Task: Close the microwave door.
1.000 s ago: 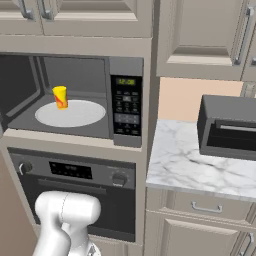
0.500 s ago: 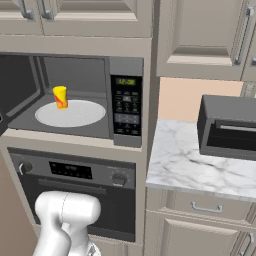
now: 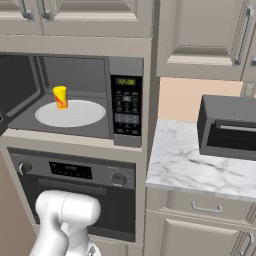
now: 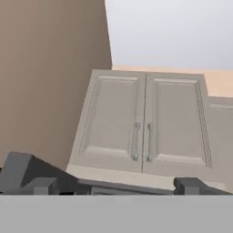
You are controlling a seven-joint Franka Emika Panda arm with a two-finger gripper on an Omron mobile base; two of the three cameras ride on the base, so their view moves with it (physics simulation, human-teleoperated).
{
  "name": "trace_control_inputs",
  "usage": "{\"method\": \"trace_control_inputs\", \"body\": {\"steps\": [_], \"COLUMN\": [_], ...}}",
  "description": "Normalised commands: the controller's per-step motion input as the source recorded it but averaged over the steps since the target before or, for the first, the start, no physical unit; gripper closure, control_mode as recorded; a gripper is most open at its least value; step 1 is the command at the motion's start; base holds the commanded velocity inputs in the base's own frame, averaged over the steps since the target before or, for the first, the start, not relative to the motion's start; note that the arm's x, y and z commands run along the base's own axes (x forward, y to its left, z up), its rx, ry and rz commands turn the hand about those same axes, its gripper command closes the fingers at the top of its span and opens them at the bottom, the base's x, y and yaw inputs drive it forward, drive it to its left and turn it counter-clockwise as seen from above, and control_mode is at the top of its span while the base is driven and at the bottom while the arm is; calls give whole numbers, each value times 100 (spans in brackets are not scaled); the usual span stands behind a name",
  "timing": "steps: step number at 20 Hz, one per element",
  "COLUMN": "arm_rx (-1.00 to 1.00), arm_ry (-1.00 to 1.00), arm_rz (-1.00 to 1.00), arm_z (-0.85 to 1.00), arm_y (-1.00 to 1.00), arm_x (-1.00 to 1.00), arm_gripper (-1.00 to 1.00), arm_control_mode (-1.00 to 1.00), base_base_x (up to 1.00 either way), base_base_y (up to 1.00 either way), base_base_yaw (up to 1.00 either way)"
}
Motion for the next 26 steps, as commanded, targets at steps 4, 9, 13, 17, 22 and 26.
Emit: {"method": "trace_control_inputs", "body": {"steps": [4,9,13,17,22,26], "arm_rx": [-12,-1,-1,-8,-3,-3], "arm_ry": [-21,-8,-6,-1,0,0], "arm_rz": [7,33,24,-3,-20,-20], "arm_z": [0,0,0,-42,-30,-2], "arm_y": [100,90,90,17,23,49], "arm_x": [-49,-59,-10,38,66,46], "arm_gripper": [-100,-100,-100,-100,-100,-100], "arm_control_mode": [-100,-100,-100,-100,-100,-100], "base_base_x": [0,0,0,0,0,0], "base_base_y": [0,0,0,0,0,0], "base_base_yaw": [0,0,0,0,0,0]}}
